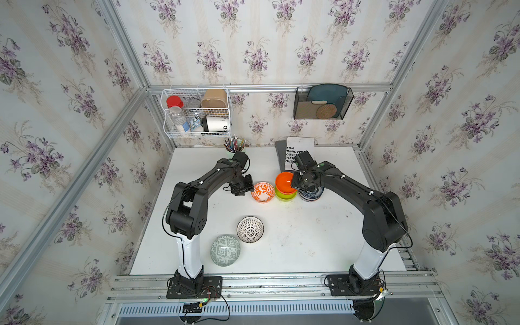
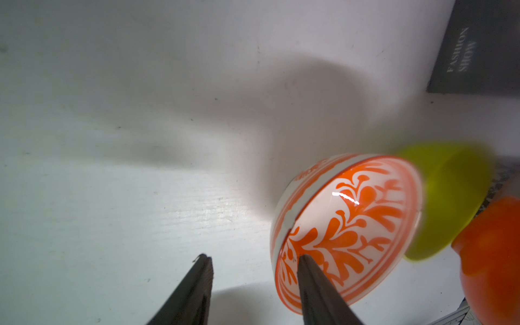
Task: Stack the bowls
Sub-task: Place the bowl on the bowl, then adjust the bowl at the center of the board.
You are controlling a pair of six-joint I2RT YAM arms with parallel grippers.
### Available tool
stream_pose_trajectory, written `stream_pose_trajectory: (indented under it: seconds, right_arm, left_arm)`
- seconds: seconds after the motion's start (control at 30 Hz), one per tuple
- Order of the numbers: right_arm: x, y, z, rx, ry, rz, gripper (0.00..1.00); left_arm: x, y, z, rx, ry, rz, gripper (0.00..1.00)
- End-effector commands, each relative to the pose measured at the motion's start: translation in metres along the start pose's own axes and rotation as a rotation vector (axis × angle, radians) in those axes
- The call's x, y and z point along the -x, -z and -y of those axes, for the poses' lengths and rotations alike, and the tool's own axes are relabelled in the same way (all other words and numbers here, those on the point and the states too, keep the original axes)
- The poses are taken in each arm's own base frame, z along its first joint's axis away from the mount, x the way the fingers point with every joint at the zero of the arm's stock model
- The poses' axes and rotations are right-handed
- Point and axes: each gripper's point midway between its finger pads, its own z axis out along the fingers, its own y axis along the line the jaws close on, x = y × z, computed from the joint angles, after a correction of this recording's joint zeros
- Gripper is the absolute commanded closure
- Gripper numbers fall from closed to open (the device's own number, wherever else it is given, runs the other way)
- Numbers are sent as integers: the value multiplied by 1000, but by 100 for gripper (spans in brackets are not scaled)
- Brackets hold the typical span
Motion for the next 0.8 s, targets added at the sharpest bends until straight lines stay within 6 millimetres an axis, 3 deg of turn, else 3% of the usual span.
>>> stream_pose_trajectory:
  seconds: [0.0, 0.23, 0.43, 0.77]
  right_arm:
    - [4, -1, -5, 20, -6, 13, 100]
    - [4, -3, -8, 29, -6, 11, 100]
    - [2, -4, -6, 25, -6, 7, 100]
    - [2, -9, -4, 13, -4, 7, 100]
  left_arm:
    - [-2, -3, -8, 51, 7, -19, 54]
    - [3, -7, -5, 57, 6, -22, 76]
    - [6, -5, -2, 65, 2, -21, 85]
    - [3, -6, 4, 93, -10, -28, 83]
